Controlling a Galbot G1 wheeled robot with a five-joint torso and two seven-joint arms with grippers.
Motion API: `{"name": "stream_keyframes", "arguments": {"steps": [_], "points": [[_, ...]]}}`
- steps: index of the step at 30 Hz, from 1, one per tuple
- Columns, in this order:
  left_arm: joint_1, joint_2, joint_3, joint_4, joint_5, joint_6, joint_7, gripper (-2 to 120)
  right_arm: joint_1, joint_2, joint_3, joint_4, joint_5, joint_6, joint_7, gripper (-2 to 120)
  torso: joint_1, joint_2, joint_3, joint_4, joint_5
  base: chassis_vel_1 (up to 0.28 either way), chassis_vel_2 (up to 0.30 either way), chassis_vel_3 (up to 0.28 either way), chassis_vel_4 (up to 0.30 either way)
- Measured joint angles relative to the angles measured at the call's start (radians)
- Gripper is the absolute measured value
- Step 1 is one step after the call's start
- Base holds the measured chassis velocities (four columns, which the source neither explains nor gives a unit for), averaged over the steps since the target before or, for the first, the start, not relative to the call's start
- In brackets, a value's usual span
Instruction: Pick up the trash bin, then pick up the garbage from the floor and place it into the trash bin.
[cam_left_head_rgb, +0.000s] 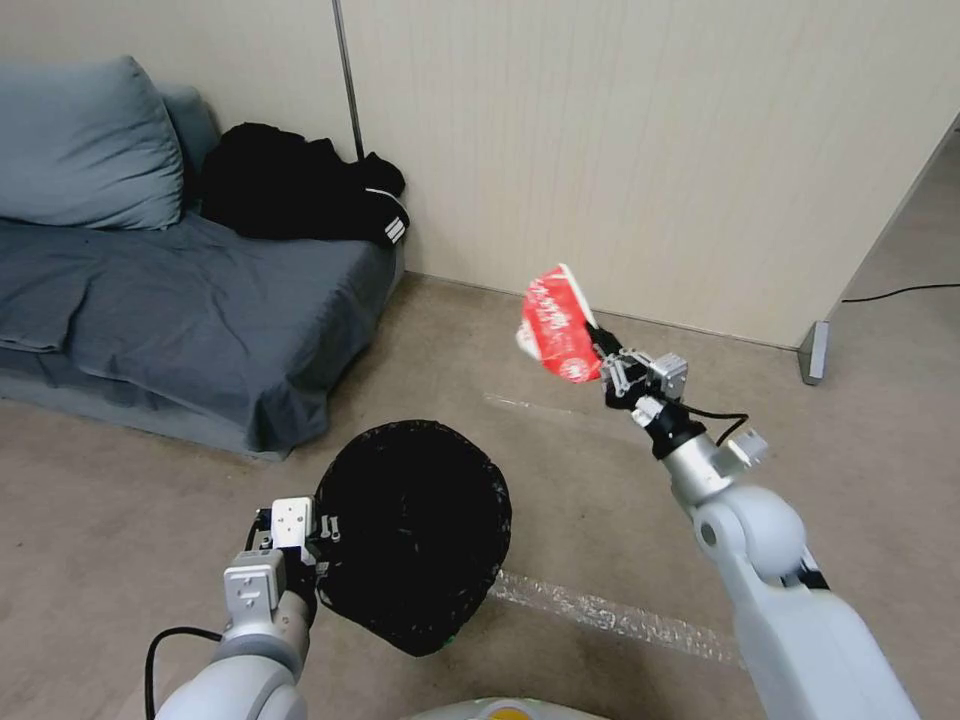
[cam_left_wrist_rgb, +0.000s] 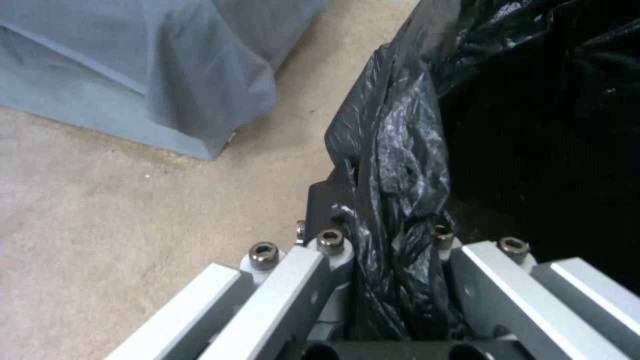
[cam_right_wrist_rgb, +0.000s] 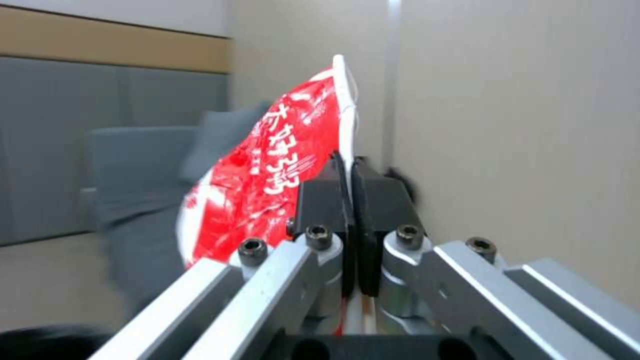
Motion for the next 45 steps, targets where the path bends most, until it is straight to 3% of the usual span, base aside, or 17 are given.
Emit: {"name": "stream_keyframes", "arguments": {"steps": [5, 9, 17, 20, 25, 40, 42, 44, 45], "points": [[-0.007, 0.006, 0.005, 0.005, -0.011, 0.004, -0.001, 3, -0.073, -0.086, -0.133, 0.05, -0.042, 0.026, 0.0, 0, 0.0, 0.0, 0.0, 0.0003, -0.0001, 0.0, 0.0, 0.0, 0.0], [-0.01, 0.007, 0.008, 0.006, -0.016, 0.005, -0.002, 3, -0.093, -0.139, -0.239, 0.011, -0.128, 0.038, -0.003, 0, 0.0, 0.0, 0.0, 0.0003, 0.0, 0.0, 0.0, 0.0, 0.0], [-0.006, 0.007, 0.011, 0.003, -0.019, 0.006, -0.002, 3, -0.076, -0.143, -0.298, -0.096, -0.179, 0.049, -0.004, 0, 0.0, 0.0, 0.0, 0.0002, 0.0, 0.0, 0.0, 0.0, 0.0], [0.002, 0.004, 0.016, -0.006, -0.019, 0.006, -0.003, 3, -0.027, -0.114, -0.331, -0.179, -0.194, 0.054, -0.003, 0, 0.0, 0.0, 0.0, 0.0004, 0.0, 0.0, 0.0, 0.0, 0.0], [0.004, -0.003, 0.018, -0.011, -0.016, 0.006, -0.005, 3, 0.005, -0.093, -0.355, -0.218, -0.205, 0.047, 0.001, 0, 0.0, 0.0, 0.0, 0.0003, 0.0, 0.0, 0.0, 0.0, 0.0], [0.014, -0.015, 0.035, -0.016, 0.0, 0.004, -0.01, 3, 0.046, -0.056, -0.381, -0.241, -0.231, 0.029, 0.021, 52, 0.0, 0.0, 0.0, 0.0003, 0.0, 0.0, 0.0, 0.0, 0.0], [0.014, -0.015, 0.035, -0.016, 0.0, 0.004, -0.011, 3, 0.046, -0.056, -0.381, -0.238, -0.232, 0.028, 0.021, 54, 0.0, 0.0, 0.0, 0.0003, 0.0, 0.0, 0.0, 0.0, 0.0], [0.014, -0.013, 0.035, -0.015, 0.002, 0.002, -0.011, 3, 0.043, -0.049, -0.378, -0.226, -0.237, 0.027, 0.021, 71, 0.0, 0.0, 0.0, 0.0003, 0.0, 0.0, 0.0, 0.0, 0.0], [0.014, -0.013, 0.035, -0.015, 0.002, 0.002, -0.011, 3, 0.043, -0.049, -0.378, -0.226, -0.237, 0.027, 0.021, 71, 0.0, 0.0, 0.0, 0.0003, 0.0, 0.0, 0.0, 0.0, 0.0]]}}
